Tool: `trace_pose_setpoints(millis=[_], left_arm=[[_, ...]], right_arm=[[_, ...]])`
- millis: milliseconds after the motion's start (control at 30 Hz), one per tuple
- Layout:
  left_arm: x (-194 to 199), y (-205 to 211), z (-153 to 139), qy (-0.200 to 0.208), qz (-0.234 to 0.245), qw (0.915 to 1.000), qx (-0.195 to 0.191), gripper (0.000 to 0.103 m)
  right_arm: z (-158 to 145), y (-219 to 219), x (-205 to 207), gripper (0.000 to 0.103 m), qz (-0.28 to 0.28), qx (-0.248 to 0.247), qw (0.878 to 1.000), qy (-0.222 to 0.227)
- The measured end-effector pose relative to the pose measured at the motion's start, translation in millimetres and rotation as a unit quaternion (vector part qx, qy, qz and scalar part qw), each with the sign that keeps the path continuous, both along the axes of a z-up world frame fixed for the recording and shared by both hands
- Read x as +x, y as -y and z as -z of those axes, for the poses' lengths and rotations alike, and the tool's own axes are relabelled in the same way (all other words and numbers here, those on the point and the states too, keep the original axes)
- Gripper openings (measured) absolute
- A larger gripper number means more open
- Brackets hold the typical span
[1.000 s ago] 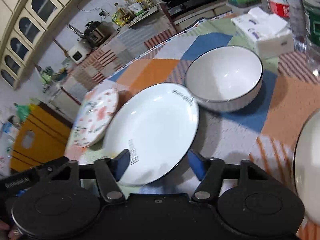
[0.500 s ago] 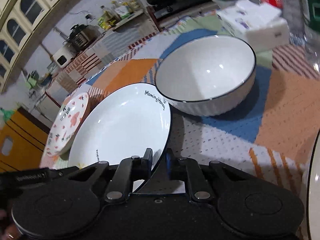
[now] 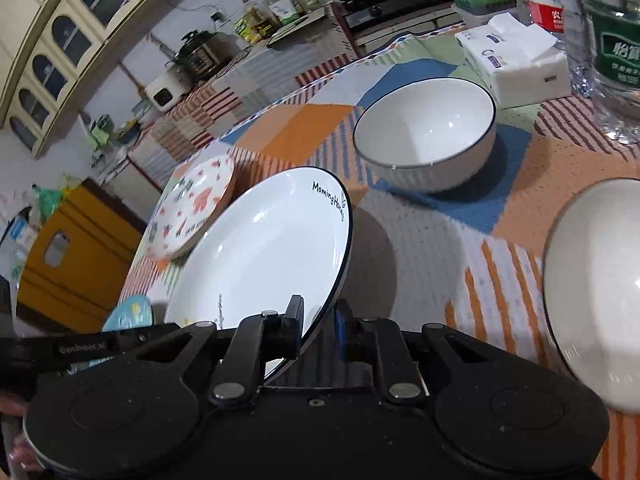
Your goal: Organize plates and bowls
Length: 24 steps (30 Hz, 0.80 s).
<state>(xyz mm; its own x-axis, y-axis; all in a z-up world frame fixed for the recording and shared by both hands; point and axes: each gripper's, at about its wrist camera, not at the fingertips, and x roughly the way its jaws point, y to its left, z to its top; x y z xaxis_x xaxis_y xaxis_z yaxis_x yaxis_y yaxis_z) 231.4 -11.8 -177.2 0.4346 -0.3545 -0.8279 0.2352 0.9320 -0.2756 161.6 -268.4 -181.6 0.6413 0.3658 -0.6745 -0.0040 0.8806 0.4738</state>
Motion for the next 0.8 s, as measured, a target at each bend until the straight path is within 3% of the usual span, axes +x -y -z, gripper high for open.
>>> trace_pose_setpoints(millis=[400,600,700,800], left_arm=[[-18,9,15,-0.044,0.036,0.9983,0.013,0.012],[-18,12,17,-0.061,0.031,0.9975,0.019,0.011],[-18,12,13,-0.077,0.025,0.9965,0.020,0.012],[-25,12,1,-0.068,0.030,0.9970,0.022,0.012]], right_arm=[[17,4,-40,0.020,-0.001,-0.007,1.000,-0.029],[23,-9,-41,0.022,-0.025,-0.076,0.996,-0.030],[16,-5,-38,0.027,-0.026,-0.061,0.996,-0.062],[-2,-3,-43,0.028,-0.026,-0.072,0.995,-0.065]])
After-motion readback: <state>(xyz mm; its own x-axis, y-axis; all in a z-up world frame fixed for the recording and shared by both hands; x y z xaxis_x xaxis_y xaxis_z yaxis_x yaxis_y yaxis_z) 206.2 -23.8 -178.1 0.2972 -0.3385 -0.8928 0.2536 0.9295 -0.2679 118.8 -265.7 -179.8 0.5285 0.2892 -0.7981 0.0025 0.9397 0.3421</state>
